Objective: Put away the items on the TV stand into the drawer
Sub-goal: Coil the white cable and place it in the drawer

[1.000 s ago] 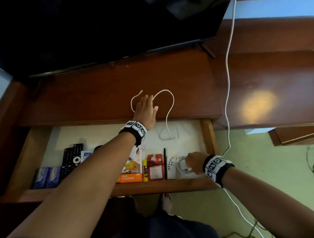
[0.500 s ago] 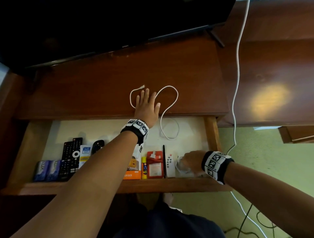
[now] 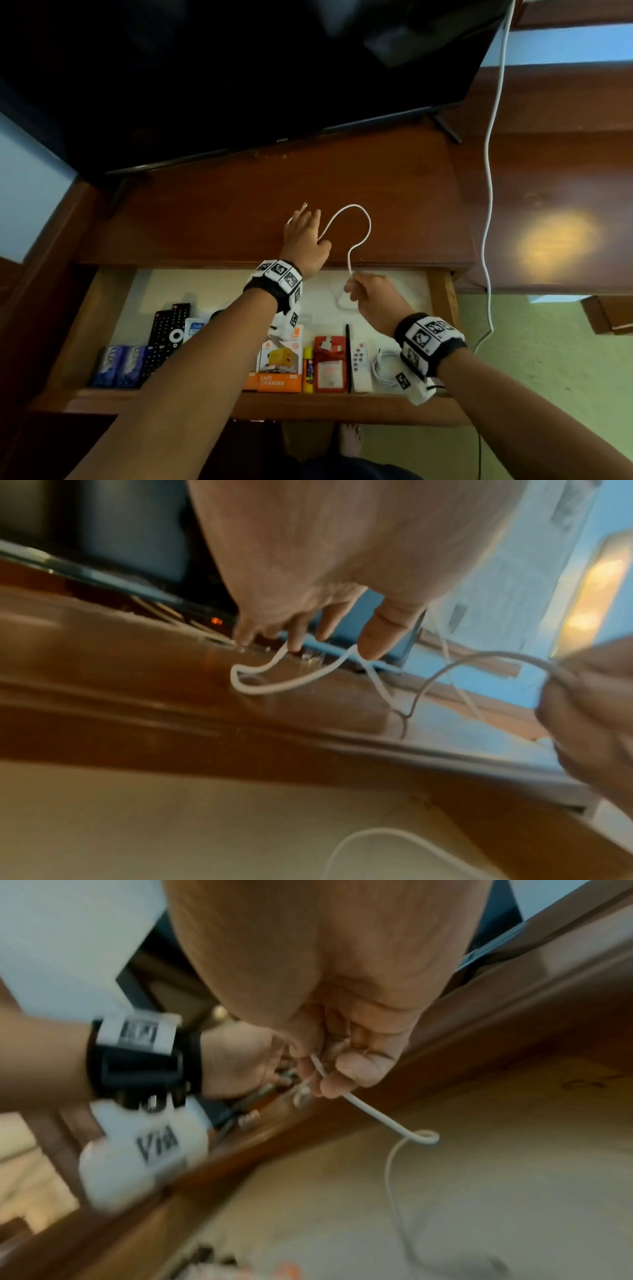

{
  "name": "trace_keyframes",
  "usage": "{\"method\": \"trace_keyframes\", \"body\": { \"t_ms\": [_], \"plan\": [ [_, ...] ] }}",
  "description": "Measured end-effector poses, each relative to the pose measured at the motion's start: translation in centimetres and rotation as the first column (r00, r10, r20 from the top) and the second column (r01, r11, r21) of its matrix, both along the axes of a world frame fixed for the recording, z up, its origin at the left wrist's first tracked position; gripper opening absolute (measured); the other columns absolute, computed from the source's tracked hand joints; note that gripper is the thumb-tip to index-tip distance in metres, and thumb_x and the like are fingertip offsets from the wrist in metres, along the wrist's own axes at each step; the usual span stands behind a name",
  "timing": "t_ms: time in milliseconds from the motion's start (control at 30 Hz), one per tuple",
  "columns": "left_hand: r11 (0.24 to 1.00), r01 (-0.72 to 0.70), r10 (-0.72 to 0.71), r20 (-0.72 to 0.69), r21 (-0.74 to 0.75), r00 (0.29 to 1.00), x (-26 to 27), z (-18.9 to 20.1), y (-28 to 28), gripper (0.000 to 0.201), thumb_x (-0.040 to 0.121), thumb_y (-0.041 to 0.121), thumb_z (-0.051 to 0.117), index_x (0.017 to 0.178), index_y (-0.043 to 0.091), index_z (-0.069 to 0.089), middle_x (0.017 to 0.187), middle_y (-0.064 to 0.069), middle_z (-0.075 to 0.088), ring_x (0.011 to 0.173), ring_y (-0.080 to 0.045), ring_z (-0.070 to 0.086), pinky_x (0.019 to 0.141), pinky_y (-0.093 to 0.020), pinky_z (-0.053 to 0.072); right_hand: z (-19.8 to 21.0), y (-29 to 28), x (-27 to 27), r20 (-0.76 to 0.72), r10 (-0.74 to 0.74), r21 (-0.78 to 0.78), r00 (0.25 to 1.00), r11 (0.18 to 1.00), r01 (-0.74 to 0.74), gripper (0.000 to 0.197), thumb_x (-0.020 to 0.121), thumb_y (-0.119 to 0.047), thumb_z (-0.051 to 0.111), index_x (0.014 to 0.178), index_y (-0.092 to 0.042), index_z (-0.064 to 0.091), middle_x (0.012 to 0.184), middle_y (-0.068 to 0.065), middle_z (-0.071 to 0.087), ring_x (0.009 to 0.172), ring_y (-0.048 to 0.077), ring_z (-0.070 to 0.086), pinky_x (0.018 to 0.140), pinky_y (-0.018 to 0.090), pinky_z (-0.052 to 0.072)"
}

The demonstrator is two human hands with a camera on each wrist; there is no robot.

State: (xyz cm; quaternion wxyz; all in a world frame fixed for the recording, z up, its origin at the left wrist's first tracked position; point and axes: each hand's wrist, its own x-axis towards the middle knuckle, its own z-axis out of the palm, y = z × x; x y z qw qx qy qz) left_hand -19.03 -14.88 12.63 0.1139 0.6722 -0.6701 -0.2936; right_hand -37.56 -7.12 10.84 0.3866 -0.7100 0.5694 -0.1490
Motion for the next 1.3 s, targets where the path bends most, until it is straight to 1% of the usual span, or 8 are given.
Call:
{"method": "trace_keyframes", "body": {
  "t_ms": [133,233,367,500,800,933,1100,1300],
  "plan": [
    [0.861,-0.234,0.145,-0.221,-0.453,0.964,0.1,3.6,4.8,0.048,0.095,0.030,0.041,0.138,0.015,0.057,0.138,-0.006,0.054,0.130,-0.027,0.046,0.109,-0.050,0.039,6.3,-0.9,0.8,0.333,-0.187,-0.076,0.924,0.972,0.224,0.029,0.106,-0.011,0.045,0.086,-0.007,0.066,0.070,0.002,0.065,0.052,0.007,0.053,0.054,0.025,0.043],
    [0.929,-0.199,-0.039,-0.617,-0.312,0.786,-0.4,5.0,8.3,0.038,0.104,0.041,0.039,0.118,0.019,0.066,0.117,0.003,0.065,0.114,-0.017,0.058,0.100,-0.045,0.045,11.6,-2.0,2.4,0.535,-0.238,-0.013,0.811,0.957,0.290,0.032,0.107,-0.011,0.042,0.090,-0.002,0.067,0.069,0.007,0.064,0.049,0.015,0.051,0.045,0.026,0.039],
    [0.990,0.036,-0.067,-0.222,-0.139,0.973,1.7,5.0,9.0,0.073,0.087,0.072,0.050,0.148,0.034,0.039,0.140,0.008,0.051,0.130,-0.013,0.043,0.111,-0.046,0.027,17.6,-2.6,4.8,0.778,-0.297,0.149,0.554,0.943,0.296,0.032,0.109,-0.012,0.038,0.098,0.004,0.064,0.069,0.006,0.056,0.050,0.016,0.044,0.046,0.029,0.041],
    [0.969,0.030,-0.055,-0.094,-0.245,0.994,5.6,6.0,7.8,0.030,0.103,0.042,0.047,0.108,0.023,0.070,0.097,0.004,0.062,0.098,-0.017,0.058,0.092,-0.043,0.044,21.2,-3.8,5.8,0.887,-0.367,0.286,0.279,0.913,0.292,0.025,0.107,-0.009,0.040,0.104,0.004,0.062,0.071,0.006,0.053,0.052,0.013,0.044,0.050,0.028,0.042],
    [0.986,0.149,-0.163,-0.643,-0.077,0.748,11.0,15.5,10.2,0.041,0.113,0.025,0.035,0.085,0.007,0.060,0.058,0.006,0.036,0.047,-0.007,0.030,0.049,-0.021,0.025,21.7,-3.6,6.1,0.402,-0.456,-0.176,0.794,0.813,0.555,0.056,0.104,-0.046,0.047,0.073,-0.005,0.071,0.063,0.010,0.070,0.048,0.013,0.059,0.053,0.031,0.044],
    [0.974,0.209,-0.203,-0.755,-0.090,0.623,10.8,20.3,9.9,0.039,0.111,0.024,0.039,0.076,0.011,0.050,0.057,0.003,0.028,0.047,-0.013,0.020,0.053,-0.035,0.012,22.1,-1.9,9.3,0.071,0.021,-0.759,0.997,0.650,0.041,0.045,0.089,-0.006,0.058,0.129,-0.026,0.059,0.130,0.000,0.055,0.121,0.012,0.049,0.099,0.028,0.034],
    [0.943,0.333,-0.137,-0.906,0.004,0.400,10.7,23.5,9.8,0.041,0.110,0.031,0.037,0.073,0.014,0.047,0.060,-0.002,0.015,0.048,-0.017,0.008,0.053,-0.036,0.004,22.5,-2.4,11.5,0.009,0.274,-0.800,0.962,0.579,-0.158,0.029,0.095,-0.003,0.057,0.119,-0.018,0.066,0.125,-0.011,0.063,0.134,-0.009,0.040,0.115,0.029,0.024],
    [0.865,0.499,-0.127,-0.945,0.043,0.301,10.7,24.1,10.2,0.040,0.110,0.036,0.037,0.081,0.014,0.051,0.053,0.002,0.017,0.039,-0.011,0.014,0.039,-0.024,0.012,24.3,-1.9,12.5,0.475,0.259,-0.465,0.841,0.885,-0.010,0.033,0.087,-0.015,0.067,0.119,-0.008,0.066,0.099,0.012,0.067,0.092,0.024,0.066,0.083,0.033,0.055]
  ]
}}
